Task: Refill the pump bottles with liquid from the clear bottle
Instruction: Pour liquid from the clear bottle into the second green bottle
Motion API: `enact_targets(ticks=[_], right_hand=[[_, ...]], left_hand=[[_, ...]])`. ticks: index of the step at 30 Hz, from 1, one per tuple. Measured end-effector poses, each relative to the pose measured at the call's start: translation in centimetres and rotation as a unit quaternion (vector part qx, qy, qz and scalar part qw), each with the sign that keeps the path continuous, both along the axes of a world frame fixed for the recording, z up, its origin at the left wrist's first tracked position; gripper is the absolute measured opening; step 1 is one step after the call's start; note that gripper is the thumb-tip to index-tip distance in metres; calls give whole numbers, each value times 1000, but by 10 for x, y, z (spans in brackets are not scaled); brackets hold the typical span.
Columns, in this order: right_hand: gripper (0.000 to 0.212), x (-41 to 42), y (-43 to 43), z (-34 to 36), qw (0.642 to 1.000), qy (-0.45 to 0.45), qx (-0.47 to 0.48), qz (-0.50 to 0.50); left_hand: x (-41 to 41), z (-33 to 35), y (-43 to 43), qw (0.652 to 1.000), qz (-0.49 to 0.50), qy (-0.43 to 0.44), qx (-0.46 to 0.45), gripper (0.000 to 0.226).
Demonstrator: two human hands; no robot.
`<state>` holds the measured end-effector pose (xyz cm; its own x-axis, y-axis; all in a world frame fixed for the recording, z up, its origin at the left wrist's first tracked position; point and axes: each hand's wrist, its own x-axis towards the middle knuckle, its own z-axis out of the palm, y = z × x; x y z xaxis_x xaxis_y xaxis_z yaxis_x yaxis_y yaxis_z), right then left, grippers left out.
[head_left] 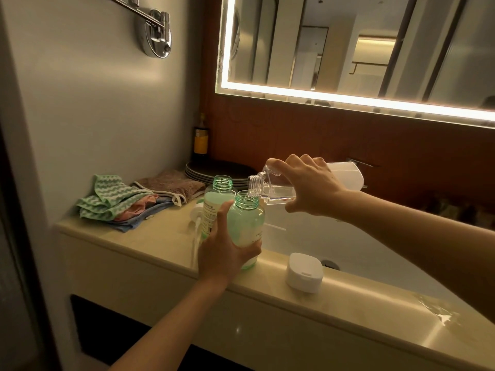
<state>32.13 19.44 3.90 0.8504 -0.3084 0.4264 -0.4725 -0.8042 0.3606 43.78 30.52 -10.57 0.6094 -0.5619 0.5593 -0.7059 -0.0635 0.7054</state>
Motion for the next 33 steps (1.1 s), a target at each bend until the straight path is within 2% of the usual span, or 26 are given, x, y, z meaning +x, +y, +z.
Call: enact_targets(ticks=[33], right_hand=[[90, -1, 5, 4, 999, 14, -37, -1]], left_hand=[[3, -4, -3, 1000, -6, 1, -19, 92]])
